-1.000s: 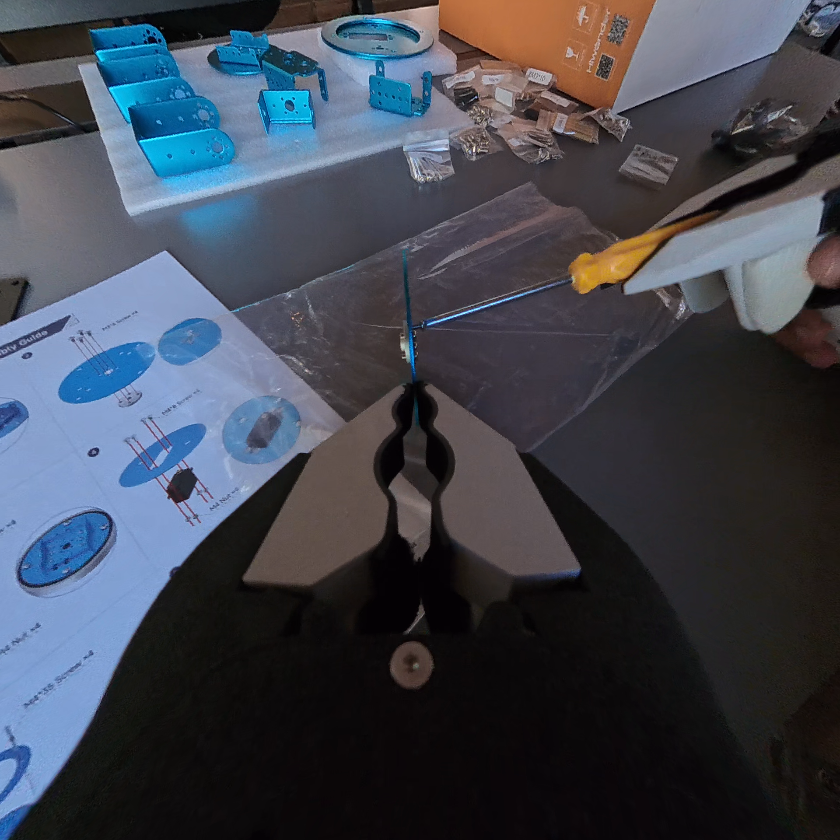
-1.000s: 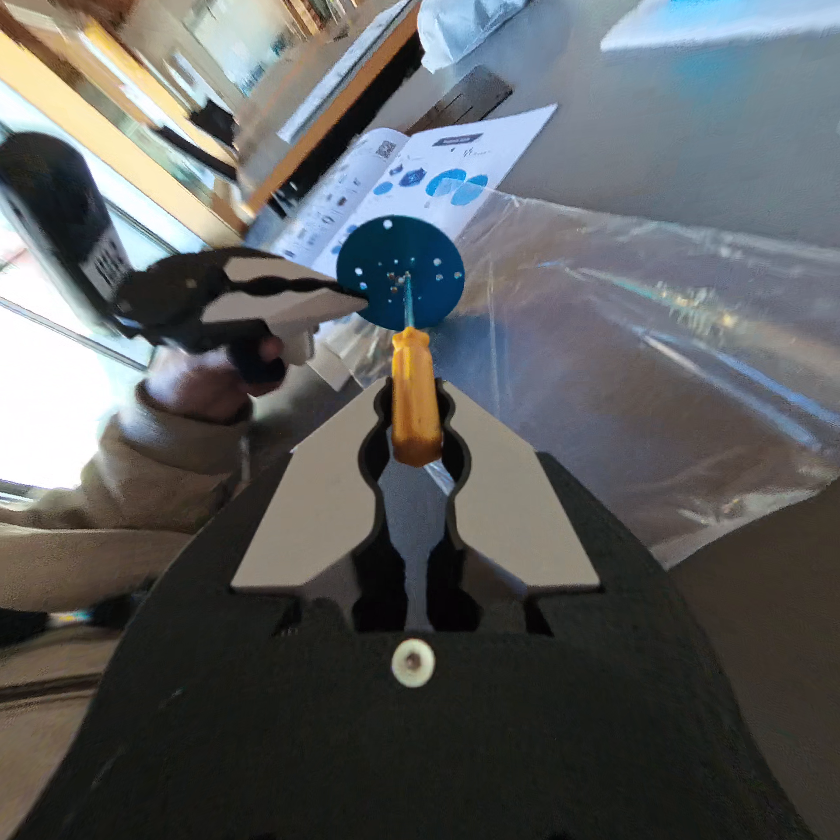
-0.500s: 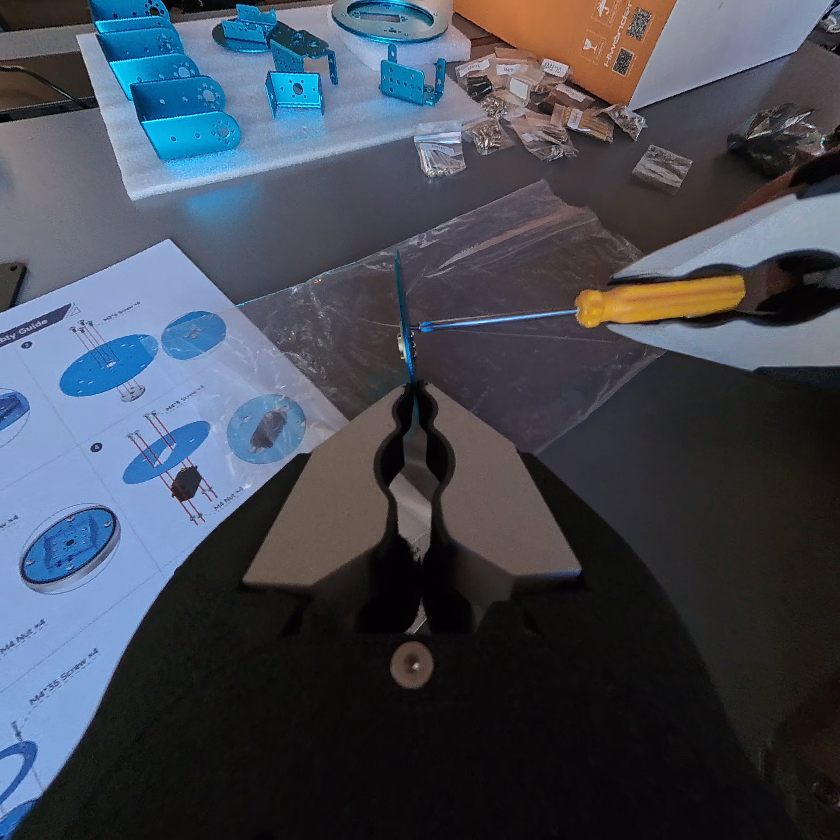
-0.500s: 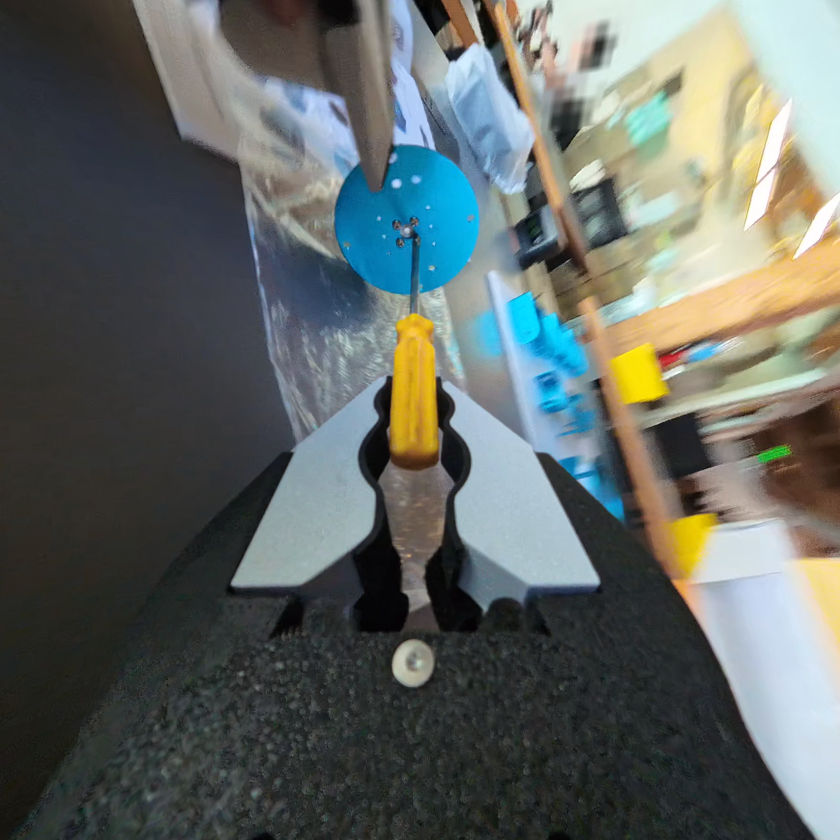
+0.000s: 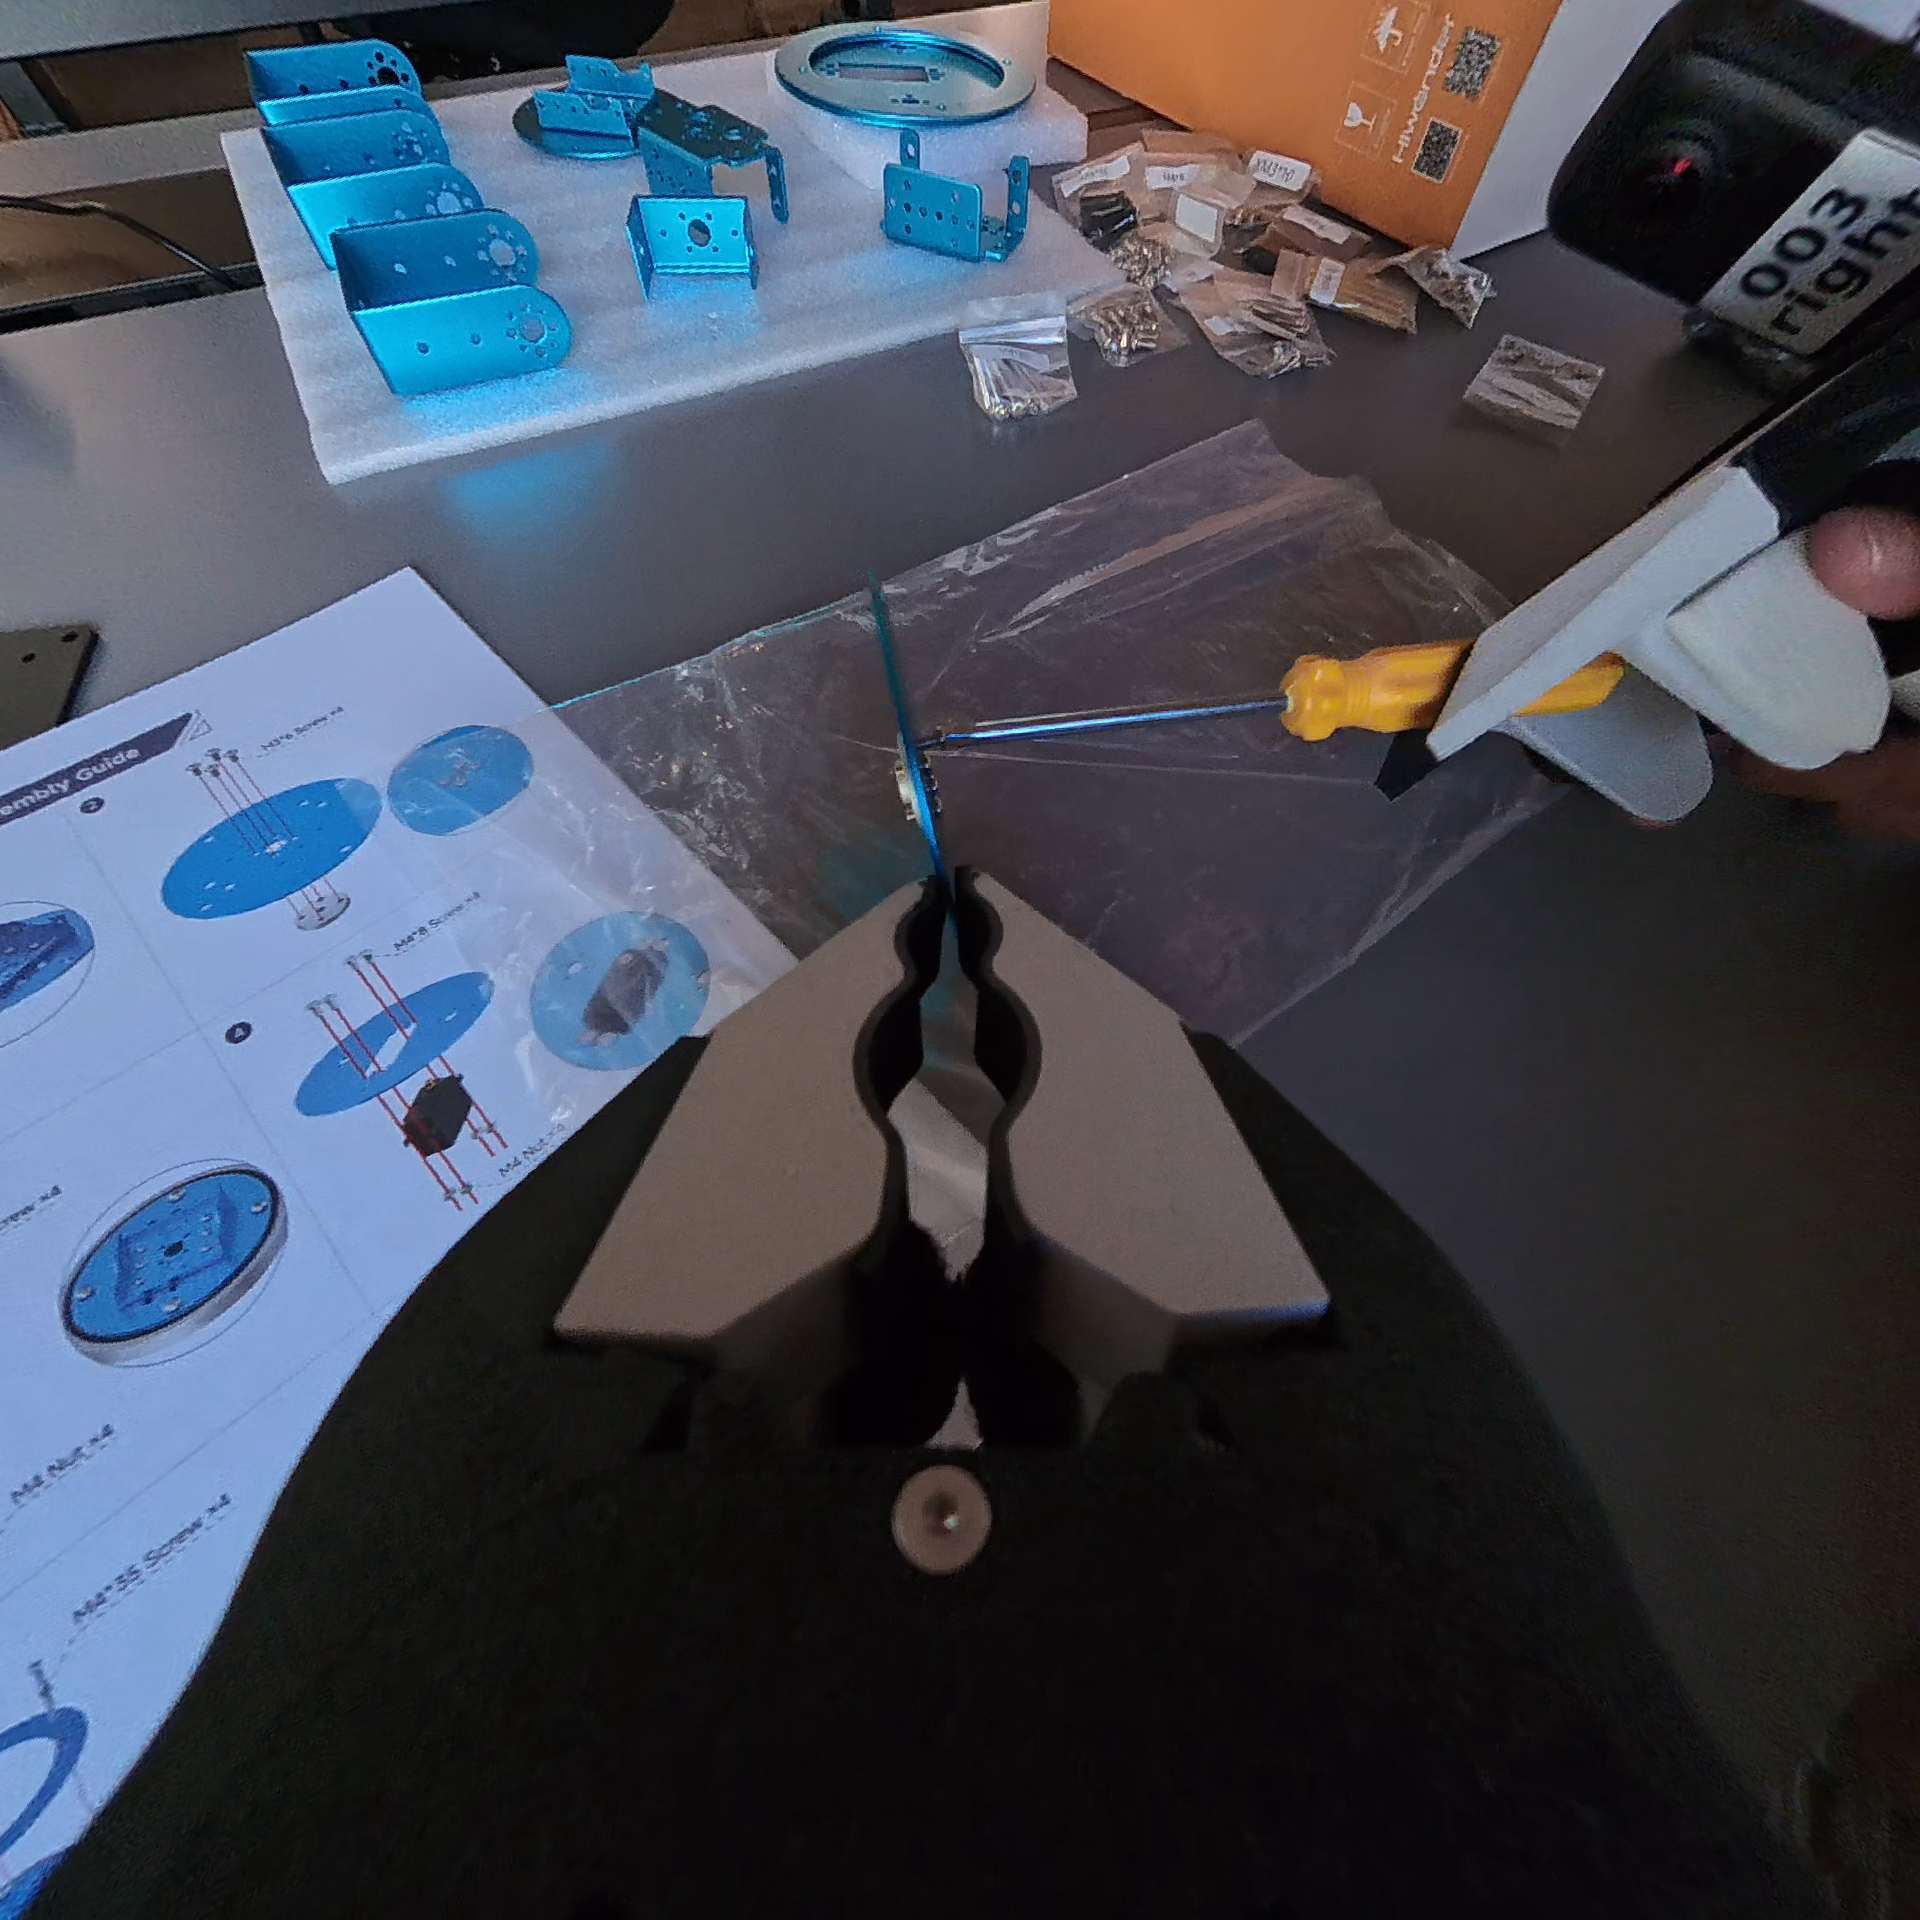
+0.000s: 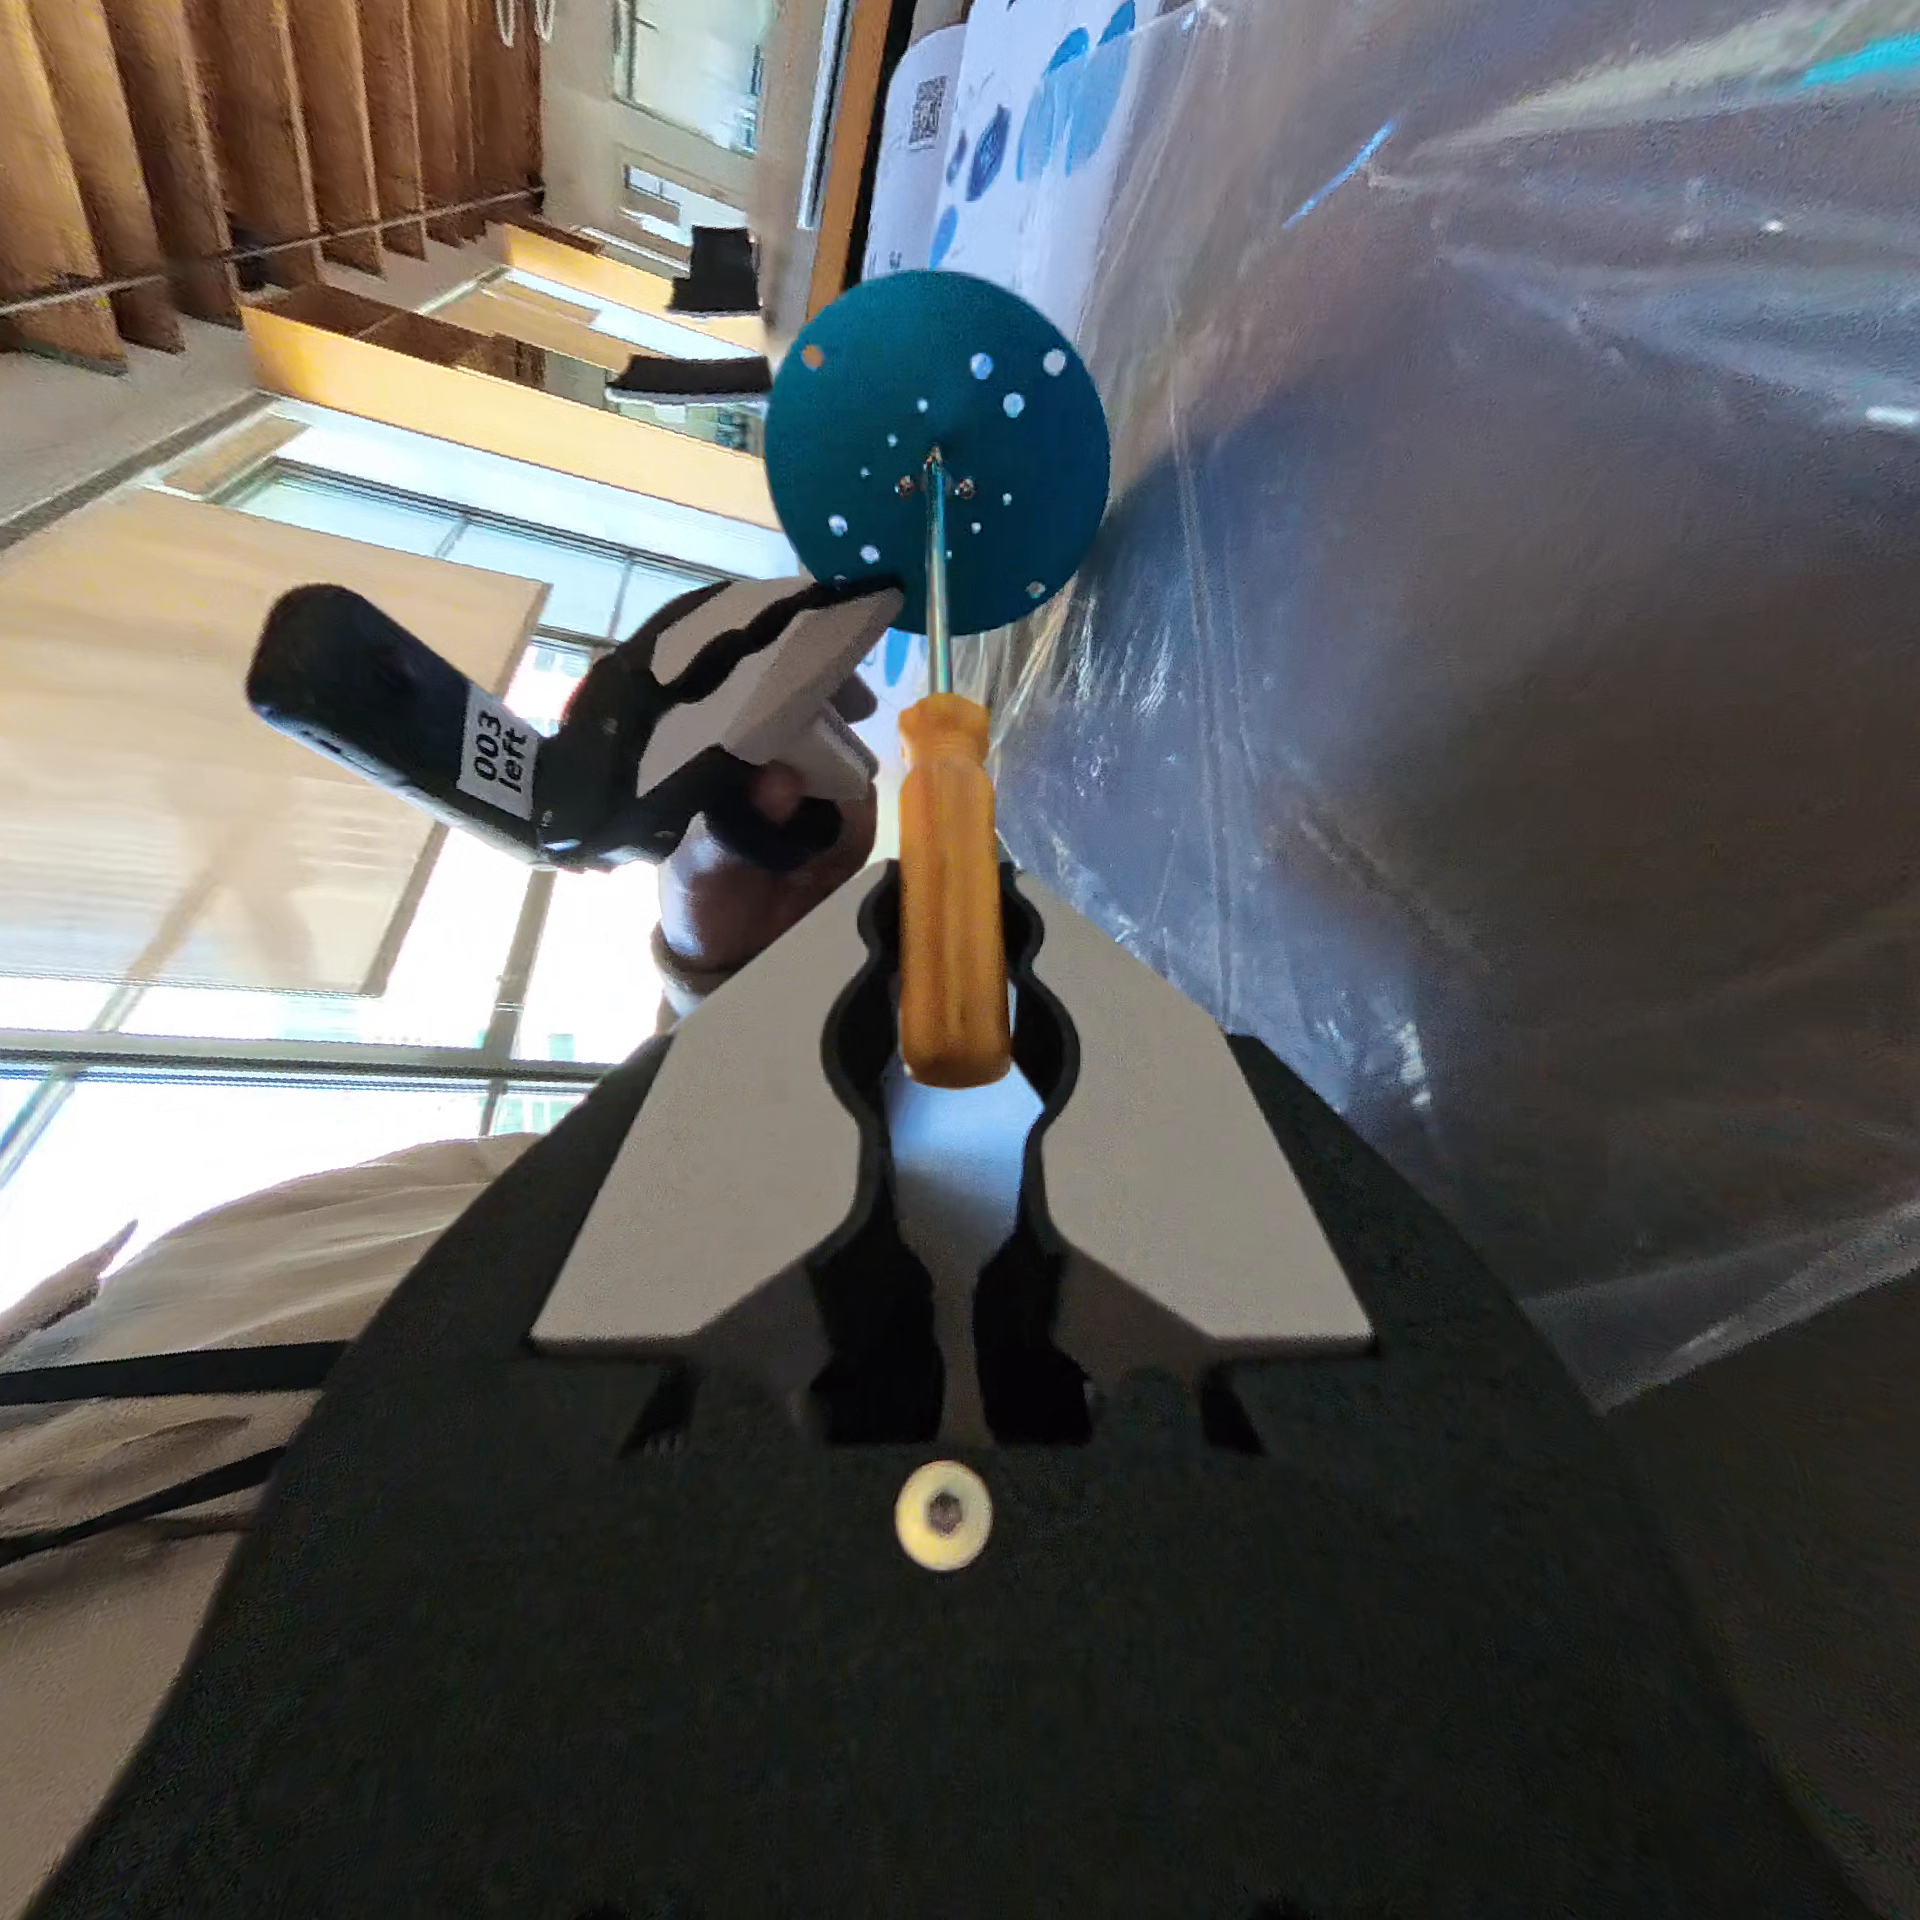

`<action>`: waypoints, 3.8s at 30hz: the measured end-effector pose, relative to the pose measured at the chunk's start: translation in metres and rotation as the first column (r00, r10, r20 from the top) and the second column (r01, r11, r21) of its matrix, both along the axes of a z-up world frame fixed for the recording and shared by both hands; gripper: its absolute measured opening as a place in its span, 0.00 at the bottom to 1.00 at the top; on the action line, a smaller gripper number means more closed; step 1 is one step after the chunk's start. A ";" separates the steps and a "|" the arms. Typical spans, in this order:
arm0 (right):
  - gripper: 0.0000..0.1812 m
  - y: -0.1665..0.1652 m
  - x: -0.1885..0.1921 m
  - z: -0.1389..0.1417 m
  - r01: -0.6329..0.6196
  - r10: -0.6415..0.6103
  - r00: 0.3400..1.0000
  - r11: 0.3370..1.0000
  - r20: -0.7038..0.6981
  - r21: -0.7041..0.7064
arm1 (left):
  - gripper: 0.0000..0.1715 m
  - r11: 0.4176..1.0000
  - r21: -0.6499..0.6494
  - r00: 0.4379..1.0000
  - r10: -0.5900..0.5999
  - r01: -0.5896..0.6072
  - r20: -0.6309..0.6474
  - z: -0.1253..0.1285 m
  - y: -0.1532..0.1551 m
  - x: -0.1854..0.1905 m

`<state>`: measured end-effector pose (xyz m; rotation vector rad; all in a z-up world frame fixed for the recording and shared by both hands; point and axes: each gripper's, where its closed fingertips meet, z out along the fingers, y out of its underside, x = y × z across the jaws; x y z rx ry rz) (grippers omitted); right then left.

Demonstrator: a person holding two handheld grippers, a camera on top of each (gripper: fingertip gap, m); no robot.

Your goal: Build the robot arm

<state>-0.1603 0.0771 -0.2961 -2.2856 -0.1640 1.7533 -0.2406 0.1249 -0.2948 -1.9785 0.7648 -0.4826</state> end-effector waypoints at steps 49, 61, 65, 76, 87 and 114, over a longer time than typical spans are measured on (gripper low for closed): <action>0.09 0.006 0.100 0.011 -0.080 0.023 0.980 0.955 0.199 0.284 | 0.13 0.802 -0.575 0.975 -0.037 0.160 0.220 -0.031 -0.038 0.063; 0.09 -0.014 0.081 0.024 -0.144 0.148 0.989 0.975 -0.012 0.171 | 0.22 0.941 0.033 0.941 -0.334 0.336 -0.051 0.010 -0.022 0.081; 0.09 -0.013 0.081 0.025 -0.140 0.144 0.989 0.975 -0.012 0.174 | 0.19 0.916 0.007 0.916 -0.401 0.401 0.011 0.009 -0.024 0.090; 0.09 -0.010 0.085 0.023 -0.127 0.129 0.992 0.976 0.002 0.177 | 0.04 0.908 0.017 0.908 -0.418 0.418 0.014 0.004 -0.024 0.097; 0.09 0.030 0.128 -0.017 -0.068 -0.118 0.896 0.916 0.428 0.395 | 0.04 0.895 0.195 0.916 -0.398 0.400 -0.051 0.012 -0.018 0.093; 0.18 -0.006 -0.011 0.075 -0.292 0.346 0.938 0.767 0.016 0.572 | 0.04 0.623 0.610 0.871 -0.326 0.490 -0.367 0.071 -0.046 0.085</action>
